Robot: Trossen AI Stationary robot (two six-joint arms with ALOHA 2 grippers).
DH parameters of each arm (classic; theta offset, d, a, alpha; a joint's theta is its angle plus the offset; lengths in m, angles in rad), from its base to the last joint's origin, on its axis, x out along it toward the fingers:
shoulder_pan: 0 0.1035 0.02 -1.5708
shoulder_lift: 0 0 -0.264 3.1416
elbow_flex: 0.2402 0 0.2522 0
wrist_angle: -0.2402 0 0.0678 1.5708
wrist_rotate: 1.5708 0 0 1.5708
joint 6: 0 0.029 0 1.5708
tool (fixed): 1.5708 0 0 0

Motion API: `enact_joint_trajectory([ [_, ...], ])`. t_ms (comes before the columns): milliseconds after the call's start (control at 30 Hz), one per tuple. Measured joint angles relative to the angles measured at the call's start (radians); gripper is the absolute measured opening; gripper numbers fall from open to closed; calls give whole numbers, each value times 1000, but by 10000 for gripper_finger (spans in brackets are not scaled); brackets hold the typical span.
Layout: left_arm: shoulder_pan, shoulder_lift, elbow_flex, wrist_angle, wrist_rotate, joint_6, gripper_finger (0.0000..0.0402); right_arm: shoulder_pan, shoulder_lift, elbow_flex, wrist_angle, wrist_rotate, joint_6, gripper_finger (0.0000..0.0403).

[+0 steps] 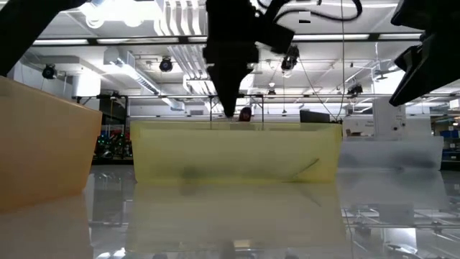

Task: Sort silverware by color (type)
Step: Return to Home Position

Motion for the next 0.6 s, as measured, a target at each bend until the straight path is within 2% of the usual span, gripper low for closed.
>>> enact_joint_trajectory([
  [133,-6,-2,91,-24,-83,-47,75,-36,0,-2,2,39,-64,73],
  [233,-27,-6,177,-29,-94,-35,75,-103,0,-11,1,50,-115,73],
  [367,-51,-100,118,-29,-163,-45,75,-224,-1,-52,83,27,-238,73],
  [433,-54,-149,93,-70,-208,-101,75,-303,-1,-93,187,-39,-334,73],
  [600,-72,-270,50,-108,-304,-235,75,-539,1,-229,558,-304,-483,73],
])
